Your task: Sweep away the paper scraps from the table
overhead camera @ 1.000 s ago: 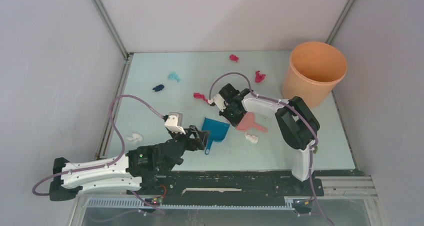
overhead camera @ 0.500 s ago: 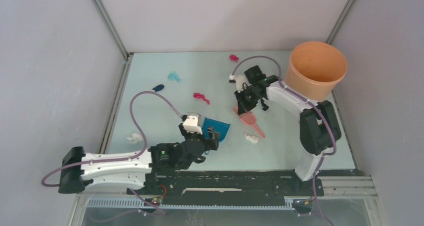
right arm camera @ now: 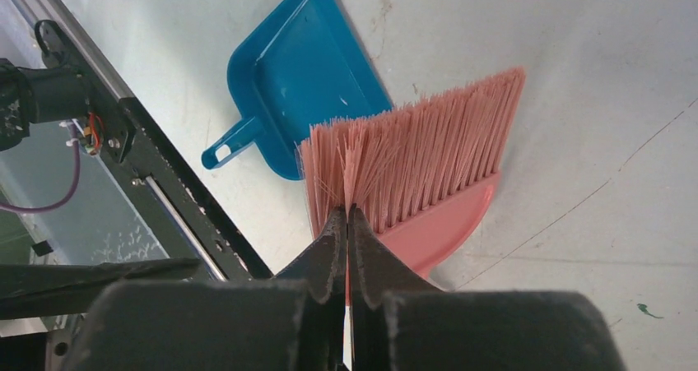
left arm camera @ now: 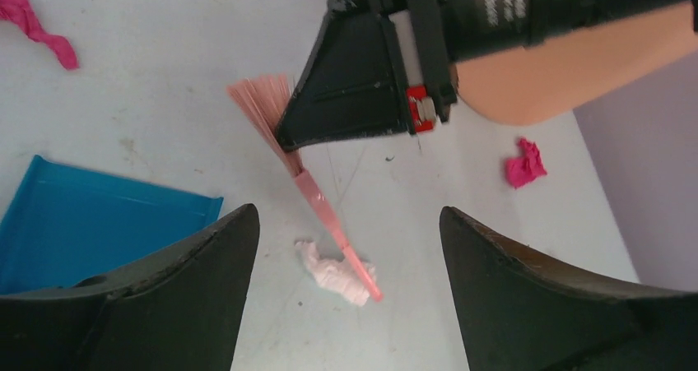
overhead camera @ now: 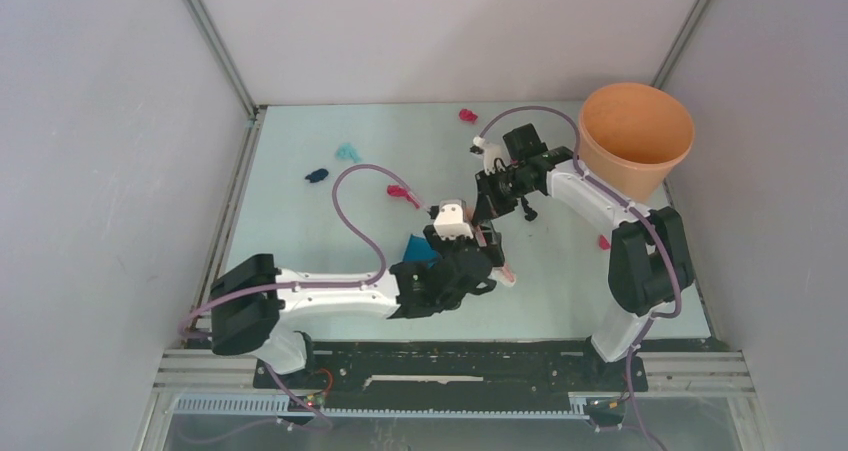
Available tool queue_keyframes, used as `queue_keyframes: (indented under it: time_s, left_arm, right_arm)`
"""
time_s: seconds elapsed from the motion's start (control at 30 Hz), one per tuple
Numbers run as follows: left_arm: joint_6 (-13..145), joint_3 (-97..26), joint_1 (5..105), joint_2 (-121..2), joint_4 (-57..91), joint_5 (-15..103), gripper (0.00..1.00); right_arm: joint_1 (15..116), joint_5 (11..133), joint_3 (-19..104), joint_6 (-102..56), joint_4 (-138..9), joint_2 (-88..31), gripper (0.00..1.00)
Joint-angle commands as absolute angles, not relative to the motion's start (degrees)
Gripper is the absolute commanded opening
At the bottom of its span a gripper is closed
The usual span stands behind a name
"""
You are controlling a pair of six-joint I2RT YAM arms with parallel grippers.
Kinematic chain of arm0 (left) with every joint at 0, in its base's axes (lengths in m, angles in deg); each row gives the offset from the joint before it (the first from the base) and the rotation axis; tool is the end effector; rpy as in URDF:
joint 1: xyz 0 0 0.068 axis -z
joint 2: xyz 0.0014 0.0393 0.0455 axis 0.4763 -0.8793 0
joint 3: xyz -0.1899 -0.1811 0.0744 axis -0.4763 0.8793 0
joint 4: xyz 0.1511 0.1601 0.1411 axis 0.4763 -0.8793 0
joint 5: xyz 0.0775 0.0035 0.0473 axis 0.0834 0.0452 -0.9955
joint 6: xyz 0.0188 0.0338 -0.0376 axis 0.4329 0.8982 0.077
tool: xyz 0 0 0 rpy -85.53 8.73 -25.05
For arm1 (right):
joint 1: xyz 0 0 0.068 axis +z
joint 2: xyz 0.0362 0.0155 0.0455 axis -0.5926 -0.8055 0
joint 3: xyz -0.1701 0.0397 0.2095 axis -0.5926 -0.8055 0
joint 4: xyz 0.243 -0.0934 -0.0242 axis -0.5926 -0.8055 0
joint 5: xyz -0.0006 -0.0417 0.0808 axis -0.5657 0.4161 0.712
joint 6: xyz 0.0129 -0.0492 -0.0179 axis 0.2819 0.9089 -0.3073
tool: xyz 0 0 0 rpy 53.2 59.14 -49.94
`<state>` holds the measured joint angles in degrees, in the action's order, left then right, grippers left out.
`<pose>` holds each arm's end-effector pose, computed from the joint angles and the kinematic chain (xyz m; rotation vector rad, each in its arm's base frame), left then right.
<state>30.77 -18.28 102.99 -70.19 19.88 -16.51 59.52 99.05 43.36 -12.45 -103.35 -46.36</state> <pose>0.1151 -0.3104 0.2565 -0.1057 1.8811 -0.5441 0.3221 0.1601 0.2461 -0.8059 2.4952 0.9243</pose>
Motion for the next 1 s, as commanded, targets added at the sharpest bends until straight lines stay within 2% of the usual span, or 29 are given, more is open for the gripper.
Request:
queue_keyframes:
  time_s: [0.0, 0.37, 0.6, 0.8, 0.93, 0.97]
  left_arm:
    - [17.7, -23.4, 99.8, -73.6, 13.0, -16.8, 0.86]
    - [8.5, -26.4, 95.6, -80.0, 8.7, -11.7, 0.77]
    - [5.8, -26.9, 94.9, -83.2, 8.6, -9.0, 0.67]
    - [4.0, -26.5, 94.1, -84.3, 8.7, -7.7, 0.49]
    - [3.7, -25.6, 94.1, -83.6, 9.2, -7.9, 0.32]
    - [3.7, -25.0, 94.1, -83.3, 9.7, -7.8, 0.25]
  right_arm:
    - [58.9, 101.7, 43.4, -14.9, -101.3, -46.2, 0.0]
    - [59.0, 101.1, 43.1, -15.7, -100.4, -46.7, 0.0]
    - [59.4, 100.9, 42.8, -15.7, -100.5, -46.3, 0.0]
    - [60.6, 100.1, 41.7, -15.7, -100.8, -45.5, 0.0]
    - [60.7, 99.9, 41.4, -15.3, -101.8, -44.6, 0.0]
    - [60.6, 99.9, 41.4, -15.1, -101.9, -44.1, 0.0]
